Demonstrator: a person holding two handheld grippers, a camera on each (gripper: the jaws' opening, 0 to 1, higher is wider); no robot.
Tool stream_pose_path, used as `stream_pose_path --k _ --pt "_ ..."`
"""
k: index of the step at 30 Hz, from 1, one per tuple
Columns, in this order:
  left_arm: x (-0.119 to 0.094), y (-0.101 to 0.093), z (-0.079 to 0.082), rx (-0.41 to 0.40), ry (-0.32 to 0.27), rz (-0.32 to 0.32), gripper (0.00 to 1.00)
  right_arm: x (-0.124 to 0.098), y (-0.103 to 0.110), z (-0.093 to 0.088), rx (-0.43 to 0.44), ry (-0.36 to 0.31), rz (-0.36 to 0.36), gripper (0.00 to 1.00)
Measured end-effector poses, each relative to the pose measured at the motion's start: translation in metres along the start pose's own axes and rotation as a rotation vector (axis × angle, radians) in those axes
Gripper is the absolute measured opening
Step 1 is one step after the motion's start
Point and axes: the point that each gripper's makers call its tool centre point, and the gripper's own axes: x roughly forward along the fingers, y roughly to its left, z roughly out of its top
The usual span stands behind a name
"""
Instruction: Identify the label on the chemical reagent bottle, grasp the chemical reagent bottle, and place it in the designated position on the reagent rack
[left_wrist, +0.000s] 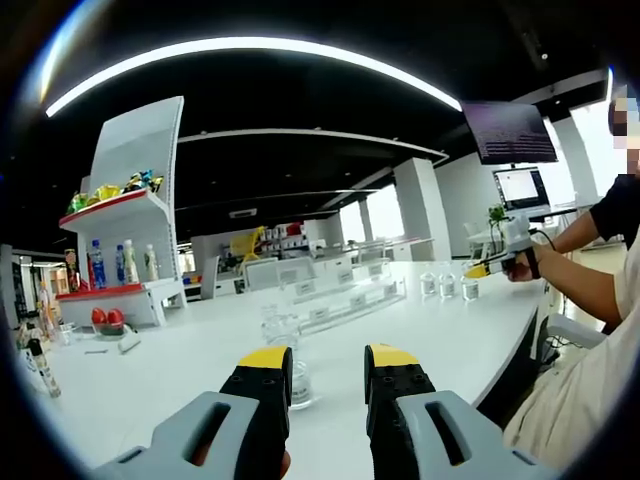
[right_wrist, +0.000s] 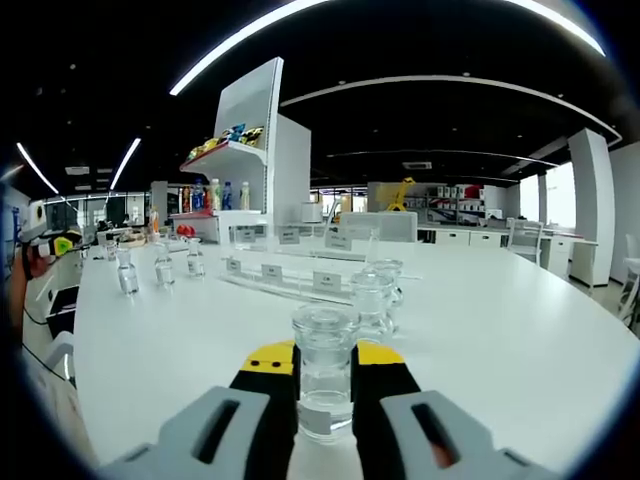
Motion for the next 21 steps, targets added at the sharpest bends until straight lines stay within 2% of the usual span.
stream_pose_path --k 11,21 --pt "0.001 0.001 0.0 -0.004 -0.005 -0.001 0.3 -0.001 0.001 0.007 0.001 -0.019 -0.019 0.19" --pt "0.001 0.003 -0.002 -0.006 -0.005 -0.002 0.3 -0.011 0.002 0.015 -0.014 -0.026 -0.037 0.19"
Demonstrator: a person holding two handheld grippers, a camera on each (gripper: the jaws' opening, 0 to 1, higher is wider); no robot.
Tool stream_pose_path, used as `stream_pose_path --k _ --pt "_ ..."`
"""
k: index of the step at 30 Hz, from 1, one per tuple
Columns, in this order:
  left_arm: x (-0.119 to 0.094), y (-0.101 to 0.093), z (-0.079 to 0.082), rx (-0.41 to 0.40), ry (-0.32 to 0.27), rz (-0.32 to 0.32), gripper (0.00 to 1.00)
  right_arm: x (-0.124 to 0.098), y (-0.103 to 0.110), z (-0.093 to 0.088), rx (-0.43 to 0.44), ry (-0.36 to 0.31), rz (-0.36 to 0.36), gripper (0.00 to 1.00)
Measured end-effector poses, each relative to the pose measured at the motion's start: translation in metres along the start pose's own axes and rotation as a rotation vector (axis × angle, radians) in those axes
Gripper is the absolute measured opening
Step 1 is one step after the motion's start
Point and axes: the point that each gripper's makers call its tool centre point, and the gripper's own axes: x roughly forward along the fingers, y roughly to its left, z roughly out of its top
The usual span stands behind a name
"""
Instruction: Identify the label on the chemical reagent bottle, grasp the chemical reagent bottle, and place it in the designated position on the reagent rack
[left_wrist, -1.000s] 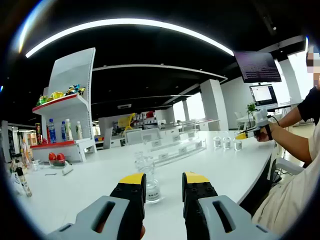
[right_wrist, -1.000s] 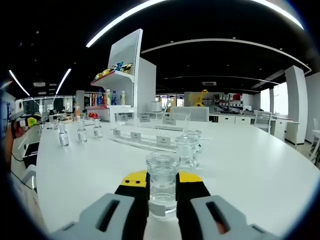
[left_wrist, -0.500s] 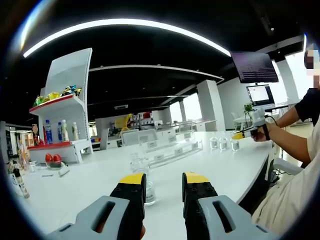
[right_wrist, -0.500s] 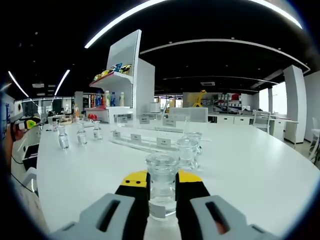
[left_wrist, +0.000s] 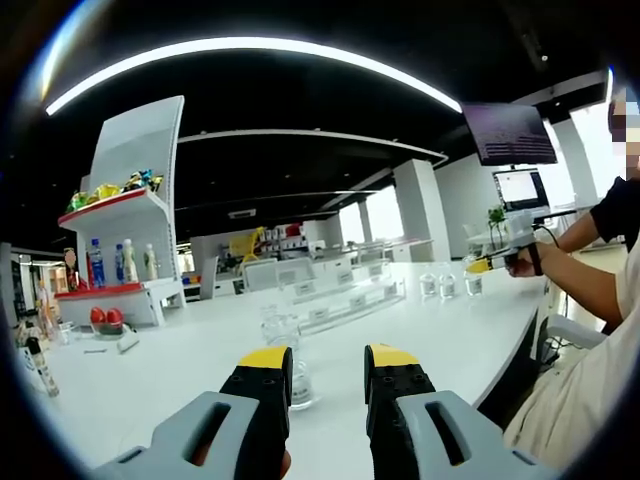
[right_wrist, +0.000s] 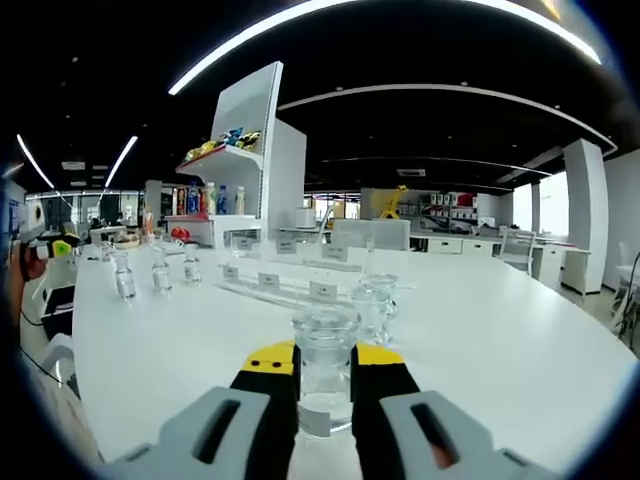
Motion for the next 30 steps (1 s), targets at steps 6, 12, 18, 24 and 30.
stream_pose_path --k 6,12,18,24,30 --pt "-0.002 0.001 0.002 0.006 -0.005 0.004 0.3 -0.001 0.007 0.006 -0.01 0.003 0.01 0.19" --pt "-0.003 0.001 0.004 0.006 -0.009 0.004 0.3 -0.002 0.014 0.015 -0.027 -0.006 0.029 0.19" --pt "-0.001 -0.003 0.002 0.012 0.001 -0.009 0.3 -0.001 0.017 0.02 -0.025 -0.015 0.035 0.19" --pt "0.0 -0.007 0.002 0.014 0.004 -0.017 0.3 -0.002 0.023 0.029 -0.034 -0.021 0.049 0.19" --pt "-0.001 -0.007 0.002 0.014 0.005 -0.017 0.3 -0.003 0.029 0.041 -0.047 -0.035 0.061 0.19"
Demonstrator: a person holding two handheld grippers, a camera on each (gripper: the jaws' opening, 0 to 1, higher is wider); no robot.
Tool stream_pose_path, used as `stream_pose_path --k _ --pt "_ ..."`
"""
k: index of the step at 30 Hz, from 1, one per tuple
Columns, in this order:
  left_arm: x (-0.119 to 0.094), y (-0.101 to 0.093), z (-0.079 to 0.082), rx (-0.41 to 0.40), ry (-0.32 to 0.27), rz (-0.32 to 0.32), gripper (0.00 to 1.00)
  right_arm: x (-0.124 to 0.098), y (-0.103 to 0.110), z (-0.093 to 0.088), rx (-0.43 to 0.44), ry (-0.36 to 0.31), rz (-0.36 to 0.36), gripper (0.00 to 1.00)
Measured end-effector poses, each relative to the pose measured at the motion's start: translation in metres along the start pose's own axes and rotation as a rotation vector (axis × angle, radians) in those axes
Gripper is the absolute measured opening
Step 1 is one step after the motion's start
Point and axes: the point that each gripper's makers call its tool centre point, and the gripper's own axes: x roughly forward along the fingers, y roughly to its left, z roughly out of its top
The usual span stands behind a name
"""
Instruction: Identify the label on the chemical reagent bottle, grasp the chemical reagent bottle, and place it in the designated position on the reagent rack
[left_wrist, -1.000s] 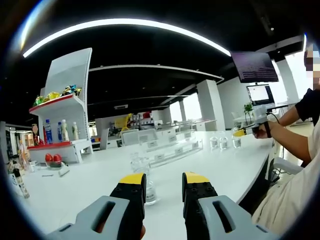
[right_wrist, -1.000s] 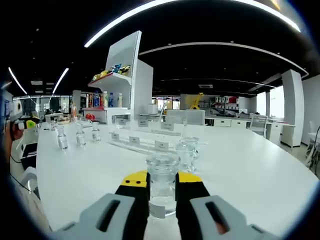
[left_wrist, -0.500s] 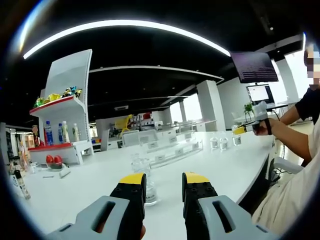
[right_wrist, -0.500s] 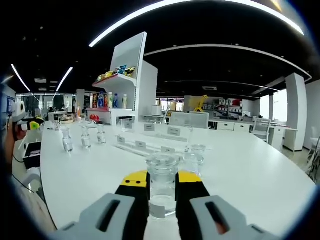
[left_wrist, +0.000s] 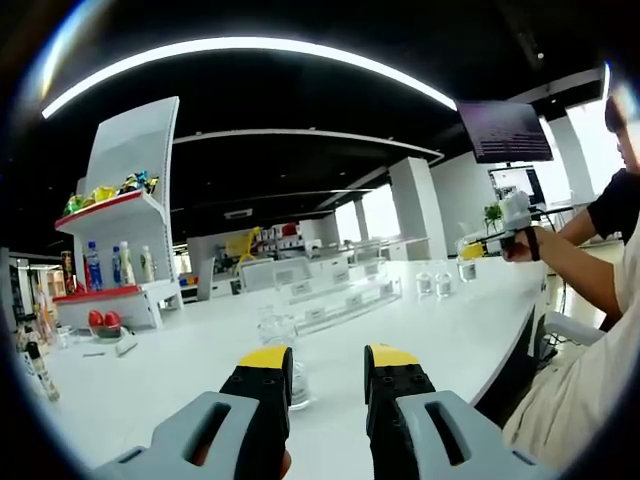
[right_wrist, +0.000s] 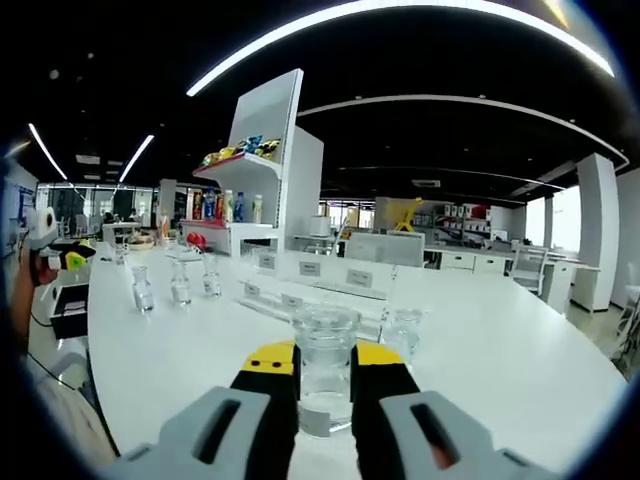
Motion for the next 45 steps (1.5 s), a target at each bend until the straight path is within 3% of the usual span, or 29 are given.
stream_pose_path --k 31,45 --pt "-0.002 -0.002 0.003 0.007 -0.003 -0.008 0.3 0.018 0.023 0.049 -0.03 -0.042 0.05 0.19" --pt "0.002 -0.007 0.003 0.013 0.001 -0.025 0.3 0.039 0.018 0.056 -0.021 -0.033 0.052 0.19"
